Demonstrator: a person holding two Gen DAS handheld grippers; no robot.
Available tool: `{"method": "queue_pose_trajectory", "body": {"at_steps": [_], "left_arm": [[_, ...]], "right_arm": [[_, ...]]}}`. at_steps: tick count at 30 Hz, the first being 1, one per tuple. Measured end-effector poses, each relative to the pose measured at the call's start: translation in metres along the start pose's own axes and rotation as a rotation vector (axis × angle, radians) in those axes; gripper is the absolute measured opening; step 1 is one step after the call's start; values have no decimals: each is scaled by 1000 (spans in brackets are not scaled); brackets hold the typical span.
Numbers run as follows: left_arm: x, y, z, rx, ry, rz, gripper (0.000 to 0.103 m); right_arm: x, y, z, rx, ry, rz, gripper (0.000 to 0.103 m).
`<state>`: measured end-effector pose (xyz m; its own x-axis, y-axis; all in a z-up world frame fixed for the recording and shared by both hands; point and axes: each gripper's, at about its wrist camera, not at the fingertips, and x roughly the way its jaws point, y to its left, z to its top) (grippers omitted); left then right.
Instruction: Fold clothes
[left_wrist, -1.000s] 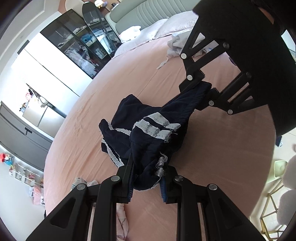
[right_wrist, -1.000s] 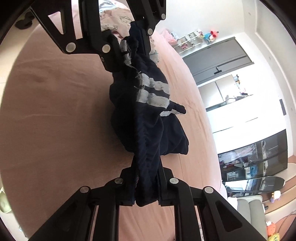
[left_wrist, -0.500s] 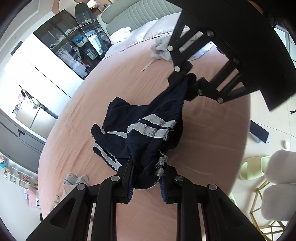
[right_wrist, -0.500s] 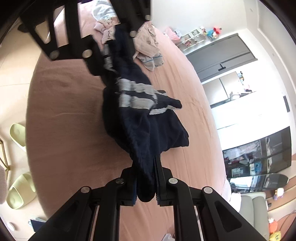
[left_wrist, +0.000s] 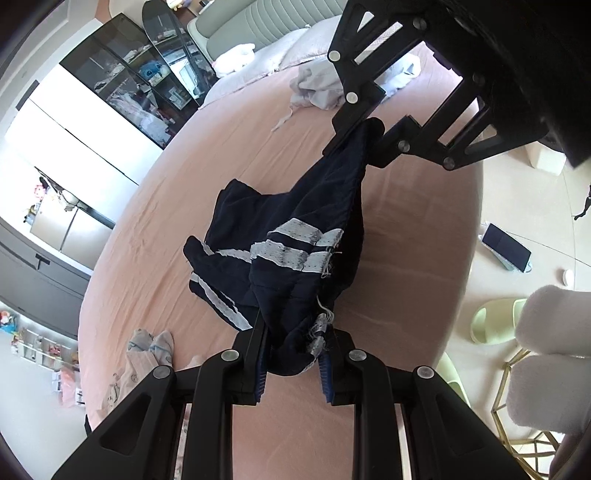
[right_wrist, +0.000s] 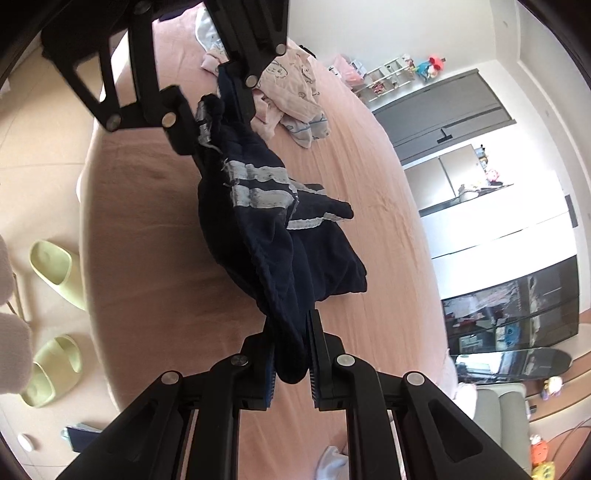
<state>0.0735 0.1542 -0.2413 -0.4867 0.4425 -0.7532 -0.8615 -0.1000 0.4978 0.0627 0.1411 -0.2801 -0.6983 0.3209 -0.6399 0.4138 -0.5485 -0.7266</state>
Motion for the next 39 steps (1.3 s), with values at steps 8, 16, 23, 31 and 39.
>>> {"method": "queue_pose_trajectory", "body": {"at_steps": [8,16,23,31,39], "left_arm": [[6,22,9,-23,2,24,20],[31,69,30,-71,-7,64,20],[65,118,48,-127,3,63,20],[121,160,60,-247,87,-35,20],[150,179,64,-307,117,-50,21]], "right_arm": [[4,-14,7,50,15,26,12],[21,-47,13,146,37,27,12],[51,-89,17,232,79,49,12],[103,-126,20,357,175,171,12],[131,-127,23,350,241,216,12]]}}
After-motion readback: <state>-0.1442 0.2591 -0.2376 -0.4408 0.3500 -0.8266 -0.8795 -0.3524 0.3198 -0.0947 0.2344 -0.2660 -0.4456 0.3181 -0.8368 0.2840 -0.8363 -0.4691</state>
